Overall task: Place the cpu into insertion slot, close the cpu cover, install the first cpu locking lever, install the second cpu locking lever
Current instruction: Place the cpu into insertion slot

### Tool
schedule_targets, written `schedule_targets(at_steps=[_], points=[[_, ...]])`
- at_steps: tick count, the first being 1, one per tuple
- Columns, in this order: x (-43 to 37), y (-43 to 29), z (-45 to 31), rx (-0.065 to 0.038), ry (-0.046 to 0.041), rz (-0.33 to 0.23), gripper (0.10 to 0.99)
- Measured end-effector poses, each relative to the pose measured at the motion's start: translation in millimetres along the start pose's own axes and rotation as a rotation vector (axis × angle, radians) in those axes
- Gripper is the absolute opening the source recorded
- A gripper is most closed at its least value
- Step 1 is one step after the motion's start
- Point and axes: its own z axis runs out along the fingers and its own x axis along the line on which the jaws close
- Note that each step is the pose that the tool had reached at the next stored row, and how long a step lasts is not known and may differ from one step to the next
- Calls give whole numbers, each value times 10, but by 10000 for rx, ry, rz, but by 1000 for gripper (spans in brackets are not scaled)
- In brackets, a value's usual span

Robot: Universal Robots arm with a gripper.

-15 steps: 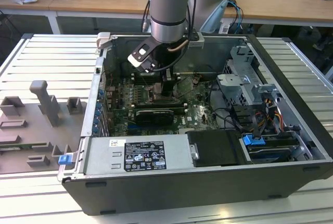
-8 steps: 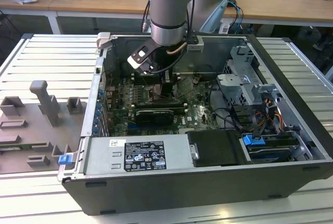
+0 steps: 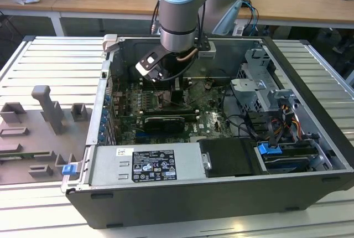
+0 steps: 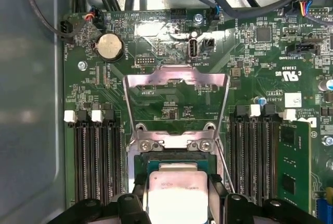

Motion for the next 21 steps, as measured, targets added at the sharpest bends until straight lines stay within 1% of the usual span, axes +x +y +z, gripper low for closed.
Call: schedule_targets(at_steps=[6, 10, 12, 13, 16, 18, 20, 21], points=[[1, 3, 16, -2, -6, 0, 541], [-1, 2, 26, 1, -30, -1, 541], [0, 2, 27, 0, -30, 0, 553], [0, 2, 27, 0, -31, -1, 616], [0, 2, 27, 0, -31, -1, 616], [0, 2, 17, 0, -32, -1, 616], [2, 3, -34, 0, -32, 0, 616], [2, 4, -47, 0, -32, 0, 616]])
